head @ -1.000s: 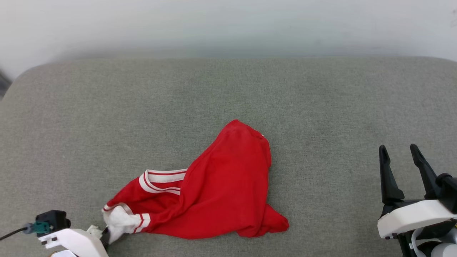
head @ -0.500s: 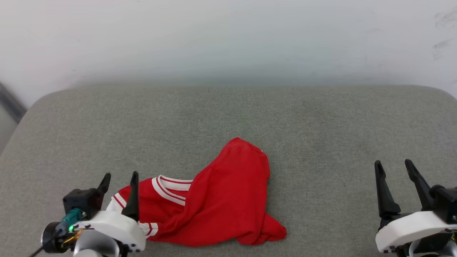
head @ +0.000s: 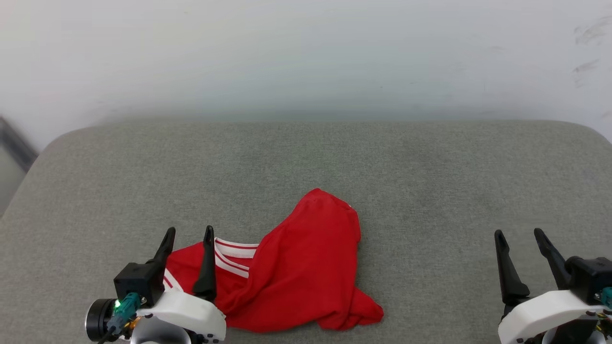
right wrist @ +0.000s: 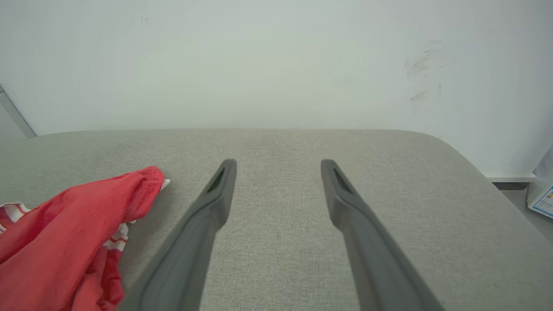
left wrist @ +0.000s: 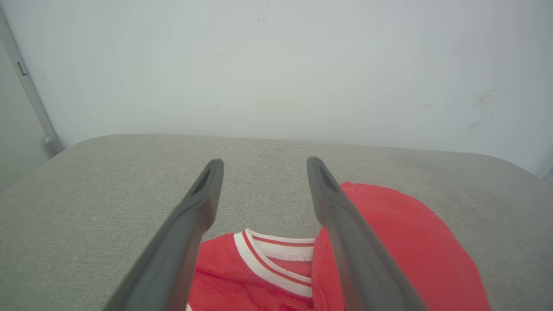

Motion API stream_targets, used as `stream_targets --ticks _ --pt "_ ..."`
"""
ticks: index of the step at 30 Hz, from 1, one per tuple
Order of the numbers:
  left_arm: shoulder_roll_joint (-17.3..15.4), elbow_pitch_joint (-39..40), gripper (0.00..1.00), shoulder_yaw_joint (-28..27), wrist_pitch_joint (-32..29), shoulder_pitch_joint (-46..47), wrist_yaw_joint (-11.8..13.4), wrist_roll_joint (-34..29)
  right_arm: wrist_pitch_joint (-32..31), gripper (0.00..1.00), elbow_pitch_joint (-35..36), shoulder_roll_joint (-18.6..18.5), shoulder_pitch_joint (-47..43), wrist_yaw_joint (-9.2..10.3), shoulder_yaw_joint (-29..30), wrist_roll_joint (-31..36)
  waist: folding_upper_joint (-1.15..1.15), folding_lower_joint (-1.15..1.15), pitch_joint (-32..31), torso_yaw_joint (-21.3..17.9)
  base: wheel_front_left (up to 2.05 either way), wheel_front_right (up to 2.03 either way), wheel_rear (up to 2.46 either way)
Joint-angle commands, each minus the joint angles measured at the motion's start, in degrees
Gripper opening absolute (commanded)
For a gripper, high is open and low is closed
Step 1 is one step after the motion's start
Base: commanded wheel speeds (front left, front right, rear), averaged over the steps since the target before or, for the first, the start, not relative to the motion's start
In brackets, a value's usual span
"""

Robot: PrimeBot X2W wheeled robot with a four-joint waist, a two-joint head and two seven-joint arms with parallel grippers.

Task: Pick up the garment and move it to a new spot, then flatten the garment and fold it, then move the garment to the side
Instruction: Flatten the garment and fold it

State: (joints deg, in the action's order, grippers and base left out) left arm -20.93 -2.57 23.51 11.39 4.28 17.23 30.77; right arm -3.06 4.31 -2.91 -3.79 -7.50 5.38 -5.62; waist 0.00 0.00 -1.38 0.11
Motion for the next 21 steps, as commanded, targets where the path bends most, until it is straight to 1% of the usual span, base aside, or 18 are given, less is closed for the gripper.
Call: stream_targets --ticks 1,4,6,10,15,18,21 --pt "0.1 0.0 1.00 0.0 0.4 -0.5 0.1 0.1 -0.1 1.00 -0.2 0.0 -0.3 0.02 0.0 -0.1 0.00 0.00 0.1 0.5 0.00 0.00 0.00" --pt "0.3 -0.3 1.00 0.0 0.7 0.0 -0.3 0.3 -1.9 1.00 -2.1 0.0 1.5 0.02 -0.6 -1.2 0.00 0.00 0.5 1.6 0.00 0.00 0.00" --pt "0.5 -0.5 1.00 0.1 0.8 0.8 -0.5 0.4 -4.4 1.00 -3.7 0.0 3.3 0.02 -1.0 -3.2 0.00 0.00 1.0 2.6 0.00 0.00 0.00" --pt "0.6 -0.2 1.00 0.6 0.8 2.7 -0.8 -0.3 -13.0 1.00 -6.8 0.0 8.6 0.02 -4.1 -6.4 0.00 0.00 3.4 5.1 0.00 0.00 0.00" --pt "1.0 -0.7 1.00 1.6 1.3 5.4 -2.0 -1.2 -25.0 1.00 -13.3 -0.2 16.9 0.02 -9.9 -9.8 0.00 0.00 6.4 8.3 0.00 0.00 0.00" --pt "1.6 -1.3 1.00 2.3 1.6 6.9 -2.6 -1.5 -30.2 1.00 -17.3 -0.8 20.9 0.02 -13.2 -12.2 0.00 0.00 8.0 10.5 0.00 0.00 0.00" --pt "2.3 -2.2 1.00 2.7 1.9 7.8 -3.1 -1.6 -33.3 1.00 -21.4 -1.3 23.6 0.02 -15.3 -14.4 0.00 0.00 9.2 12.4 0.00 0.00 0.00"
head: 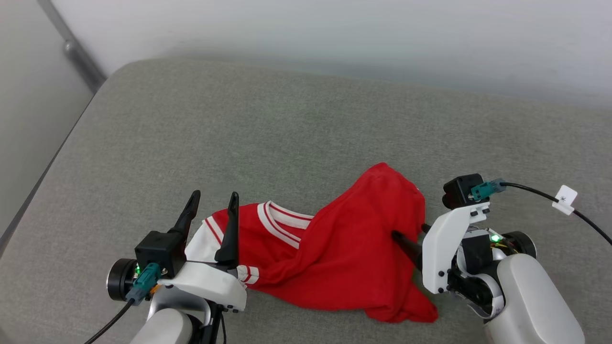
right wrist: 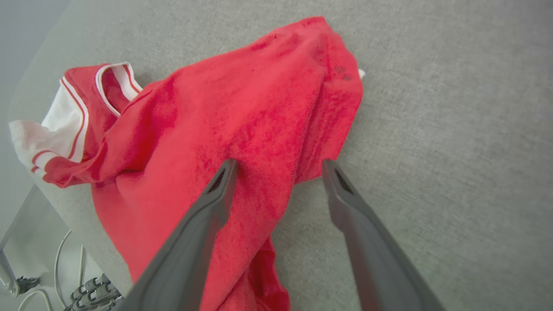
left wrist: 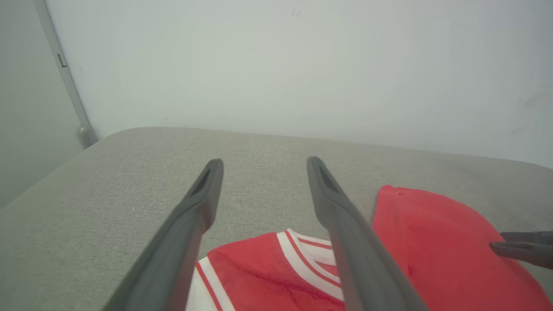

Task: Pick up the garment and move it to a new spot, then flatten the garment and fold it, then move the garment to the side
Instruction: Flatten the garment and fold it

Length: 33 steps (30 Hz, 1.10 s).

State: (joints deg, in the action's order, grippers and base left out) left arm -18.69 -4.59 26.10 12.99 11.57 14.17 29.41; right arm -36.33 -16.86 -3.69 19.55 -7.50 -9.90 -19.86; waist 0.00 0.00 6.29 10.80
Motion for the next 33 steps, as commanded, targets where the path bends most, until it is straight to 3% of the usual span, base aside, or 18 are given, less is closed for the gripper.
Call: stream_targets --ticks 1,4,5,6,7,15,21,26,30,31,32,33 --pt "0.2 -0.5 1.00 0.2 0.4 0.7 -0.2 -0.3 -0.9 1.00 -1.6 -0.7 1.0 0.02 -0.3 -0.6 0.00 0.00 1.8 2.2 0.00 0.00 0.00" --pt "0.6 -1.5 1.00 0.3 0.8 0.8 -0.5 -0.2 -3.0 1.00 -5.0 -0.6 2.4 0.02 -0.4 -1.8 0.00 0.00 2.0 3.1 0.00 0.00 0.00" --pt "0.6 -1.7 1.00 0.3 0.9 0.6 -0.5 -0.2 -2.9 0.49 -5.6 -0.6 2.8 0.01 -0.6 -2.3 0.00 0.00 2.0 3.3 0.00 0.00 0.00" --pt "0.6 -1.9 1.00 0.2 1.0 0.5 -0.6 -0.1 -2.3 0.18 -5.8 -0.7 3.1 0.02 -0.8 -2.5 0.00 0.00 2.0 3.3 0.00 0.00 0.00" --pt "0.4 -2.6 1.00 -0.1 1.2 -0.2 -0.5 0.1 -0.2 0.00 -5.6 -1.9 3.7 0.02 -1.9 -3.2 0.00 0.00 1.4 2.8 0.00 0.00 0.00" --pt "-0.4 -2.8 1.00 -0.5 1.1 -1.8 0.3 0.3 7.6 0.00 0.1 -6.9 4.0 0.02 -3.4 -0.8 0.00 0.00 -1.6 -1.1 0.00 0.00 0.00" --pt "-0.8 -2.3 1.00 -0.2 0.3 -3.6 1.0 0.5 9.4 0.00 10.1 -9.5 -4.3 0.02 -2.1 3.1 0.00 0.00 -4.4 -4.5 0.00 0.00 0.00" --pt "-1.3 -1.8 1.00 0.0 -0.4 -5.6 1.5 1.0 5.6 0.00 16.8 -6.8 -18.8 0.02 0.6 3.8 0.00 0.00 -6.9 -6.6 0.00 0.00 0.00" --pt "-1.7 -1.2 1.00 0.3 -1.1 -6.3 1.9 1.0 3.6 0.00 17.7 -2.9 -29.5 0.02 4.0 3.6 0.00 0.00 -7.6 -7.3 0.00 0.00 0.00" --pt "-1.8 -1.1 1.00 0.3 -1.2 -6.5 2.0 1.1 3.5 0.09 17.3 -1.9 -31.4 0.02 4.7 3.5 0.00 0.00 -7.7 -7.4 0.00 0.00 0.00" --pt "-2.0 -1.0 1.00 0.3 -1.4 -6.6 2.0 1.1 3.8 0.41 16.8 -1.2 -32.9 0.02 5.3 3.4 0.00 0.00 -7.7 -7.6 0.00 0.00 0.00" --pt "-2.1 -0.9 1.00 0.2 -1.5 -6.7 2.0 1.1 4.2 1.00 16.3 -0.7 -33.8 0.02 5.5 3.0 0.00 0.00 -7.8 -7.7 0.00 0.00 0.00"
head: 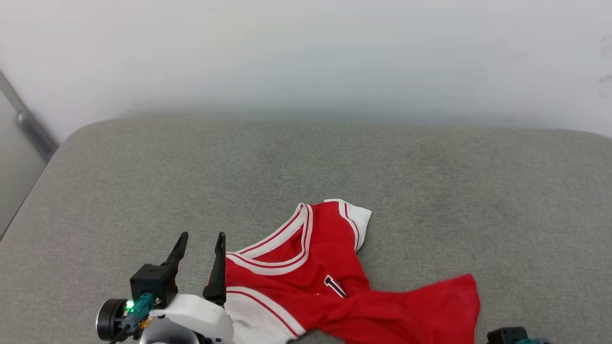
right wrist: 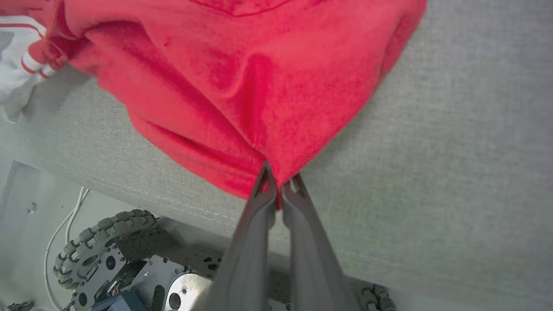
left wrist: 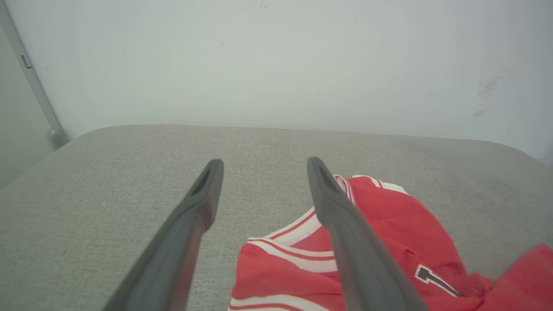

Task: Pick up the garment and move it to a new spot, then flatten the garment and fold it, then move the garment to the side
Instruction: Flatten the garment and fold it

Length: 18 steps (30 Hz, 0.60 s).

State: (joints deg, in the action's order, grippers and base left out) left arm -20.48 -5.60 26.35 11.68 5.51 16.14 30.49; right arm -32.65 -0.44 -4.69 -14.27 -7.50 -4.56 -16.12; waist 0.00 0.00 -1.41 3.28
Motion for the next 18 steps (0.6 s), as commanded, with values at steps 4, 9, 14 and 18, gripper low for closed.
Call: stream_targets --ticks 4,9,14,18 --pt "-0.9 0.4 1.00 -0.3 -0.4 -1.1 0.4 0.3 5.8 1.00 -0.1 1.6 -0.7 0.02 1.9 -2.0 0.00 0.00 -0.3 -0.4 0.00 0.00 0.00" --pt "-1.5 1.1 1.00 -0.7 -0.6 -2.0 1.4 0.4 15.9 1.00 3.5 1.8 2.2 0.02 5.5 -3.0 0.00 0.00 -0.6 -0.6 0.00 0.00 0.00" --pt "-1.8 1.7 1.00 -1.1 -0.5 -2.3 2.1 0.3 20.2 1.00 2.9 1.9 6.8 0.02 8.6 -3.4 0.00 0.00 -0.3 -0.5 0.00 0.00 0.00" --pt "-1.9 2.3 1.00 -1.3 -0.5 -1.6 2.4 0.2 19.4 1.00 -0.6 1.9 11.6 0.02 9.2 -3.8 0.00 0.00 0.7 -0.3 0.00 0.00 0.00"
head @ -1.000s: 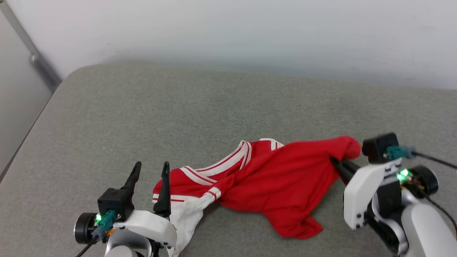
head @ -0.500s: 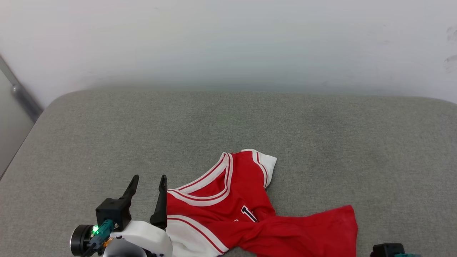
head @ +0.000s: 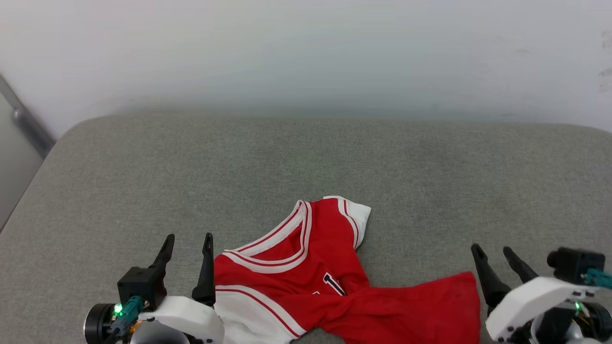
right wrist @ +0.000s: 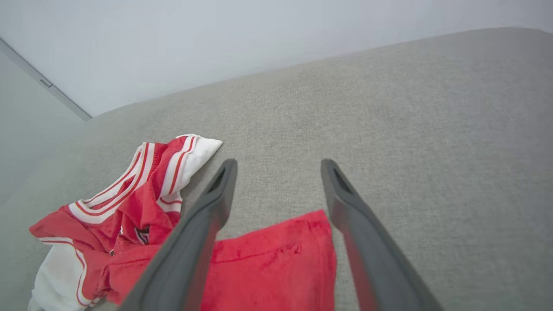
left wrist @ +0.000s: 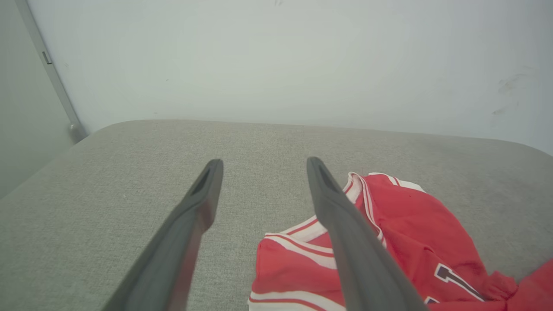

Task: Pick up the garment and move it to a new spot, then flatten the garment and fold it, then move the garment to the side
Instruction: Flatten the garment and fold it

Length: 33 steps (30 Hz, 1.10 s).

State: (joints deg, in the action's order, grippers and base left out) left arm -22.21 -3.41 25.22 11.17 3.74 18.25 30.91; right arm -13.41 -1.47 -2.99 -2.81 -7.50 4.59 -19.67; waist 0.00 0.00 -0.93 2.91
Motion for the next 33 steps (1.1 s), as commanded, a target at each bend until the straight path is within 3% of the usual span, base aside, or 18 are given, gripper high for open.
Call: stream_targets --ticks 1,8,13,24,26,27,33 --pt "-0.1 0.3 1.00 -0.2 0.0 0.5 0.3 -0.3 -0.3 1.00 -1.1 0.1 2.1 0.02 -0.2 0.0 0.00 0.00 0.6 0.2 0.00 0.00 0.00" --pt "0.6 1.1 1.00 0.4 0.5 4.8 -0.6 -1.1 -7.4 1.00 -15.6 -1.9 18.2 0.02 -4.2 -2.6 0.00 0.00 7.1 3.0 0.00 0.00 0.00" --pt "2.3 -0.1 1.00 1.3 1.6 9.2 -2.2 -1.6 -17.0 1.00 -26.9 -4.0 31.3 0.02 -10.7 -4.4 0.00 0.00 12.0 6.8 0.00 0.00 0.00" --pt "5.0 -3.9 1.00 1.6 3.2 11.9 -3.9 -1.7 -30.5 1.00 -42.5 -3.8 39.9 0.02 -15.6 -5.3 0.00 0.00 14.2 11.2 0.00 0.00 0.00" --pt "5.2 -4.4 1.00 1.4 3.3 11.6 -3.9 -1.6 -31.1 0.04 -43.7 -3.1 39.8 0.01 -15.9 -5.8 0.00 0.00 13.9 11.3 0.00 0.00 0.00" --pt "5.3 -4.7 1.00 1.2 3.5 11.4 -4.0 -1.6 -30.5 0.00 -43.5 -3.1 40.1 0.01 -16.1 -5.7 0.00 0.00 13.7 11.2 0.00 0.00 0.00" --pt "5.2 -5.6 1.00 0.8 3.7 10.1 -4.3 -1.6 -24.1 0.00 -37.4 -6.1 42.8 0.02 -16.5 -5.8 0.00 0.00 11.8 9.3 0.00 0.00 0.00"
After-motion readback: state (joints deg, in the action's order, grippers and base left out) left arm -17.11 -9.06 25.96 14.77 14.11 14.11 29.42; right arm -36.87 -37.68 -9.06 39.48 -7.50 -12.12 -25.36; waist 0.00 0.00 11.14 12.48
